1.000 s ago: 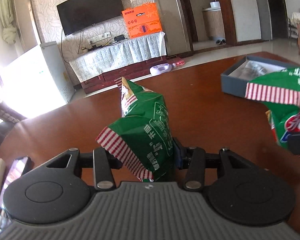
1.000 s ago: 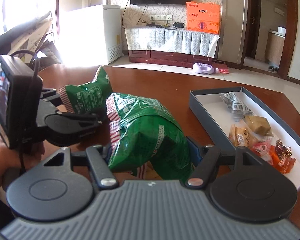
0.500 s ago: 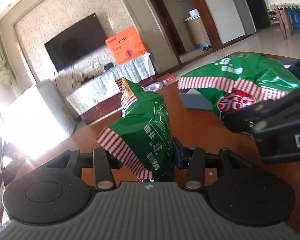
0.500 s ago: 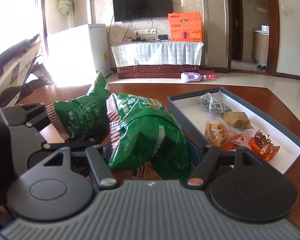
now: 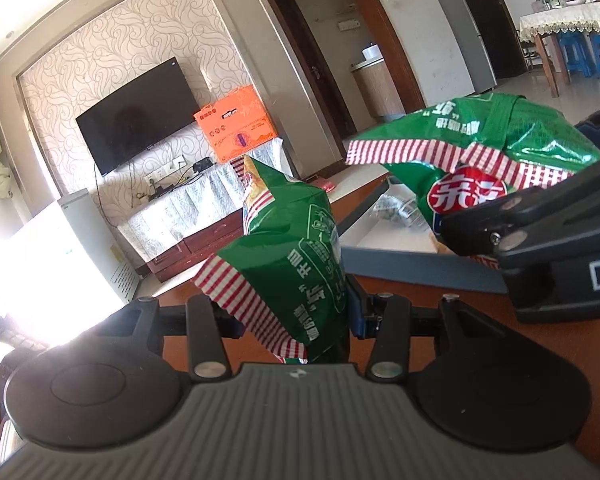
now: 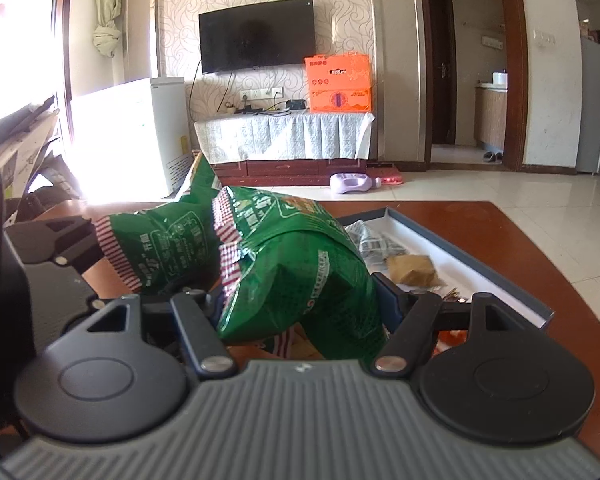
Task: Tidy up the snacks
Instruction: 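Carry the green snack bags with both tools over the box, then lower the green bags into the box and open both tools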
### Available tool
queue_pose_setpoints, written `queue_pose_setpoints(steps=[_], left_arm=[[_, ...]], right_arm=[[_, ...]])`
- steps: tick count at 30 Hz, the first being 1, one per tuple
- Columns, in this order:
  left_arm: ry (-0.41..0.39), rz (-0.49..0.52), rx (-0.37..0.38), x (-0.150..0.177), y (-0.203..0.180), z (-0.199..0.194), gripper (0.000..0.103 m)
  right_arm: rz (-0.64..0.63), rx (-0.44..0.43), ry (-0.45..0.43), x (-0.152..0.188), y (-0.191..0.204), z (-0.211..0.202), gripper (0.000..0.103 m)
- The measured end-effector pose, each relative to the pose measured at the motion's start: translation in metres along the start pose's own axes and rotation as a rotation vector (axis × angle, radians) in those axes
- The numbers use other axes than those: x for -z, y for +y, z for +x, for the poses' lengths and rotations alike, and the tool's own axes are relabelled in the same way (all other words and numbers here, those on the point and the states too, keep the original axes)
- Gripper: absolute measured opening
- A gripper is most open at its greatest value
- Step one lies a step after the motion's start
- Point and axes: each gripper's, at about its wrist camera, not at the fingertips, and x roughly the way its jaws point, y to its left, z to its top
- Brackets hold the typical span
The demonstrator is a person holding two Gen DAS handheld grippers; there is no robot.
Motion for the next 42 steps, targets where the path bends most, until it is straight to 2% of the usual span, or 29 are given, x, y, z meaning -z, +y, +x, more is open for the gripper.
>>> queue_pose_setpoints(steps=[6,13,22,31,34,37,42], left_arm=[[-0.039,0.022,0.014,-0.013,-0.024,-0.002,0.052],[-0.053,-0.021,0.051,-0.027,-0.027,0.014,0.052],[-0.053,-0.067,0.119,-0.056,-0.033,0.071,0.052],[-0.050,-0.136,0.164,-0.084,-0.043,0.137,0.053],[-0.043,-0.121,0.177,-0.089,-0.050,0.158,0.059],[-0.053,-0.098,0.165,-0.092,-0.058,0.169,0.084],[-0.069,-0.072,0.167,-0.096,-0.069,0.170,0.087]], right_arm=[[-0.024,0.028,-0.009,-0.003,-0.013,-0.003,0.071],[-0.067,0.077,0.013,-0.005,-0.032,0.002,0.071],[-0.069,0.224,0.032,-0.004,-0.060,0.018,0.071],[-0.066,0.267,0.083,0.001,-0.072,0.038,0.071],[-0.066,0.279,0.096,0.003,-0.076,0.043,0.071],[-0.063,0.286,0.114,0.003,-0.080,0.049,0.071],[-0.069,0.290,0.118,0.004,-0.080,0.049,0.071]])
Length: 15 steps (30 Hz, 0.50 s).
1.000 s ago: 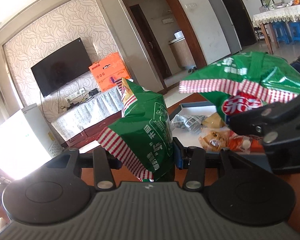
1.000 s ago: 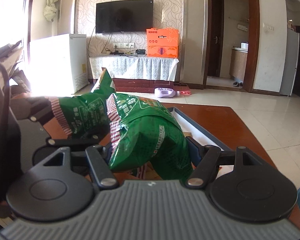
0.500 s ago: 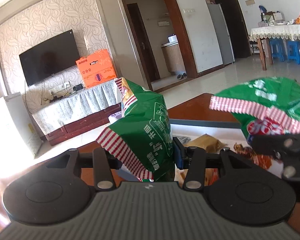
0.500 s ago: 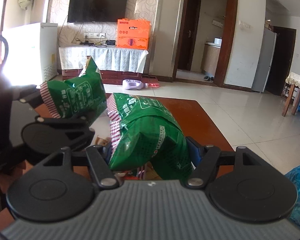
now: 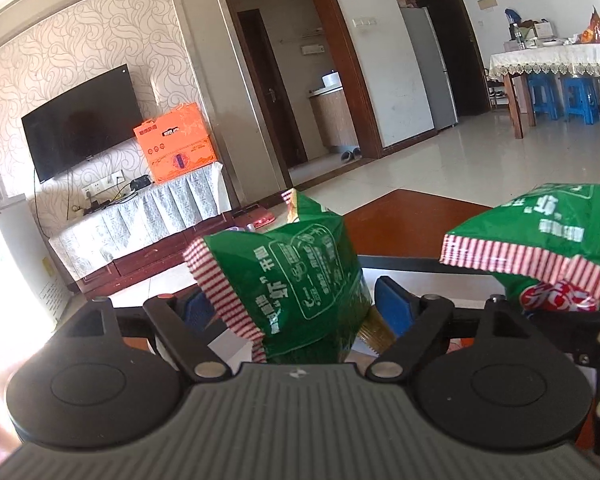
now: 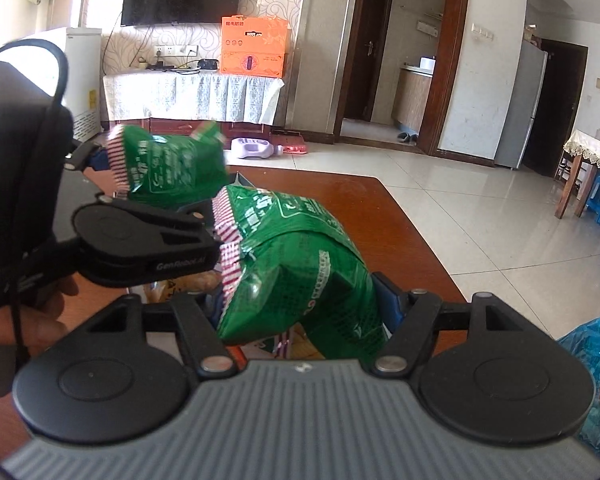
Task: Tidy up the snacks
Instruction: 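Lower the green bags into the box and open both tools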
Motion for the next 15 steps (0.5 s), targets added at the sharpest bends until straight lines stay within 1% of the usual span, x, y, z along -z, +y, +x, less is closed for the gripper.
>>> queue_pose_setpoints(steps=[3,6,8,10,12,14,15], left_arm=[[-0.011,0.007,-0.009,0.002,0.002,-0.010,0.092],[-0.016,-0.007,-0.015,0.004,0.008,-0.027,0.094],[-0.007,-0.025,-0.005,0.007,0.012,-0.039,0.097],[0.007,-0.046,-0.014,0.008,0.017,-0.046,0.098],[0.026,-0.074,0.002,0.011,0.029,-0.051,0.099],[0.040,-0.091,0.001,0.013,0.039,-0.055,0.101],[0.047,-0.096,-0.001,0.015,0.041,-0.055,0.101]], right_arm=[[-0.012,0.002,-0.001,0.000,0.002,0.000,0.071],[-0.016,0.007,-0.005,0.001,0.002,0.003,0.071],[-0.025,0.015,-0.008,0.000,0.004,0.008,0.071],[-0.034,0.005,-0.015,-0.001,0.006,0.016,0.071],[-0.066,0.007,-0.016,-0.002,0.015,0.024,0.072],[-0.110,-0.009,-0.007,-0.002,0.026,0.029,0.075],[-0.144,-0.014,-0.003,-0.001,0.034,0.030,0.080]])
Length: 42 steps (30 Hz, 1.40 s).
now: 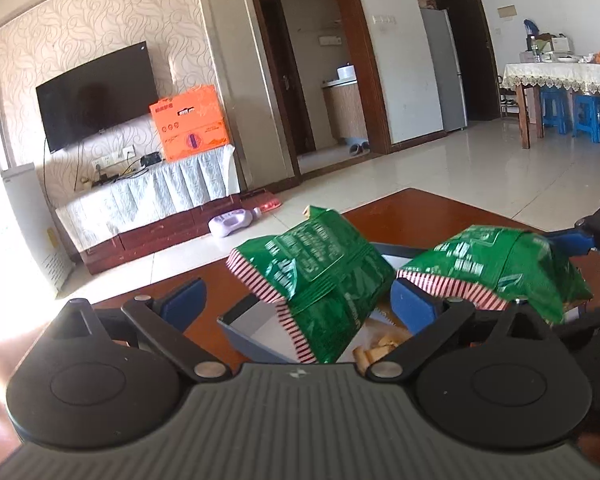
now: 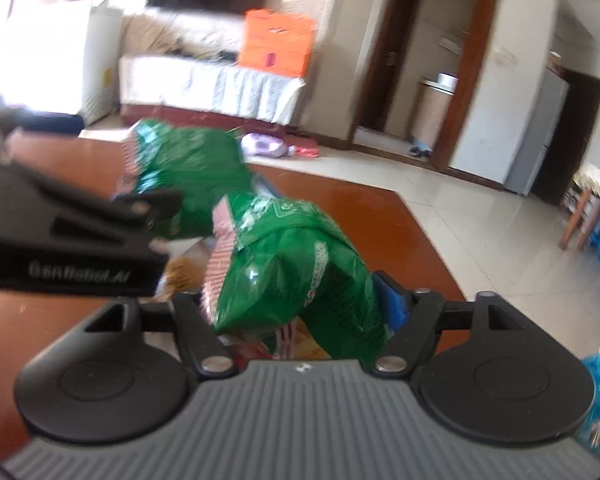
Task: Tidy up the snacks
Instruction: 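Lower the green bags into the box and open both tools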
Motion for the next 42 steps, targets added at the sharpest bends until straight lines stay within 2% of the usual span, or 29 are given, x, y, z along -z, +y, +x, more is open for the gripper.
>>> queue_pose_setpoints(steps=[3,7,14,19,22,26,31,34,37,39,42], left_arm=[[0.010,-0.018,0.001,0.001,0.012,-0.002,0.102],[0.026,-0.039,-0.001,0.000,0.016,-0.008,0.103],[0.007,-0.032,-0.039,-0.001,0.020,-0.024,0.103],[0.014,-0.143,-0.066,0.000,0.038,-0.044,0.103],[-0.013,-0.181,-0.077,0.006,0.049,-0.059,0.103],[0.005,-0.228,-0.028,0.015,0.064,-0.071,0.103],[0.016,-0.123,-0.059,0.018,0.052,-0.070,0.103],[0.021,-0.086,-0.019,0.017,0.039,-0.064,0.103],[0.022,-0.066,0.002,0.016,0.029,-0.058,0.103],[0.038,-0.087,-0.010,0.014,0.029,-0.054,0.103],[0.089,-0.130,0.011,0.014,0.031,-0.045,0.103]], right_arm=[[-0.113,0.016,0.005,0.002,0.020,-0.004,0.085],[-0.159,0.038,0.030,0.002,0.029,-0.011,0.090],[-0.159,0.014,0.026,0.003,0.034,-0.036,0.090],[-0.117,-0.009,0.011,0.005,0.031,-0.059,0.090],[-0.084,-0.018,0.013,0.008,0.026,-0.070,0.090],[-0.065,-0.016,0.032,0.009,0.021,-0.067,0.090],[-0.064,-0.021,0.025,0.007,0.024,-0.053,0.090],[-0.092,0.060,0.036,0.002,0.025,-0.033,0.090],[-0.054,0.106,0.031,-0.006,0.017,-0.013,0.089],[-0.048,0.075,0.035,-0.009,0.015,-0.005,0.089],[-0.037,-0.062,0.034,-0.008,0.016,-0.005,0.089]])
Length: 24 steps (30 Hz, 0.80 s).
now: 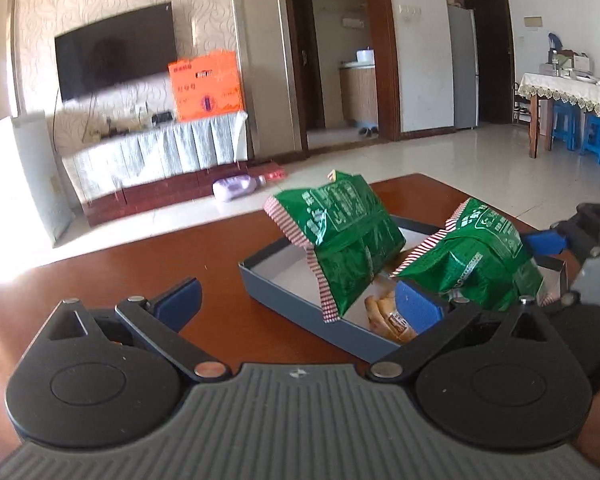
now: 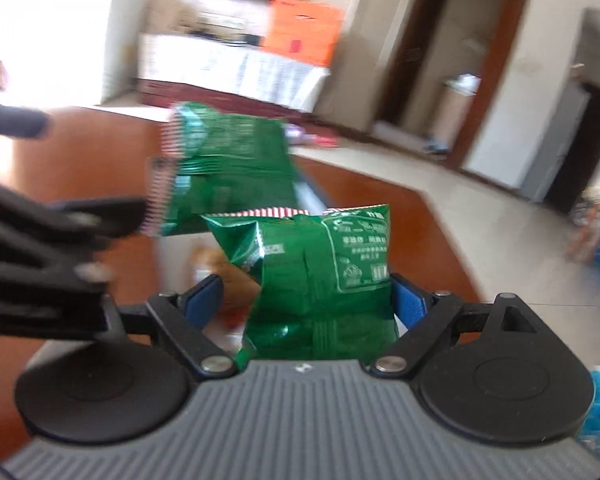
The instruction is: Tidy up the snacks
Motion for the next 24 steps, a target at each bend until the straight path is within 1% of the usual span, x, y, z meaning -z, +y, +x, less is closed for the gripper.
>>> queue_pose_setpoints(steps=[1,2,4,6,11,14,16,18,20,22,24], left_arm=[[0.007,-0.002,-0.003,0.001,0.000,0.002,0.103],[0.009,0.002,-0.009,0.001,-0.001,0.002,0.103],[0.016,0.016,-0.021,0.002,-0.003,0.002,0.103],[0.009,0.023,-0.028,0.002,-0.003,-0.001,0.103],[-0.002,-0.027,0.013,0.000,0.006,-0.009,0.103],[-0.015,-0.057,0.018,-0.001,0.010,-0.015,0.103],[-0.024,-0.057,0.018,-0.002,0.011,-0.020,0.103],[-0.024,-0.042,0.009,-0.002,0.010,-0.025,0.103],[-0.017,-0.041,0.016,-0.001,0.009,-0.029,0.103],[-0.013,-0.044,0.026,0.000,0.006,-0.033,0.103],[-0.017,-0.036,0.042,0.002,0.002,-0.040,0.103]], right_arm=[[-0.018,-0.023,-0.006,0.001,0.003,-0.003,0.090],[-0.043,-0.022,-0.008,0.002,0.007,-0.005,0.090],[-0.077,-0.002,-0.002,0.000,0.010,-0.010,0.090],[-0.076,0.011,-0.012,-0.001,0.009,-0.020,0.090],[-0.081,0.021,-0.027,-0.001,0.005,-0.044,0.090],[-0.090,0.016,-0.031,0.003,0.005,-0.059,0.090],[-0.086,0.017,-0.042,0.006,0.005,-0.071,0.090],[-0.072,0.014,-0.057,0.011,0.005,-0.085,0.090],[-0.040,0.014,-0.075,0.016,0.004,-0.100,0.090],[0.027,0.006,-0.088,0.023,0.001,-0.116,0.090],[0.126,-0.026,-0.097,0.033,-0.005,-0.132,0.090]])
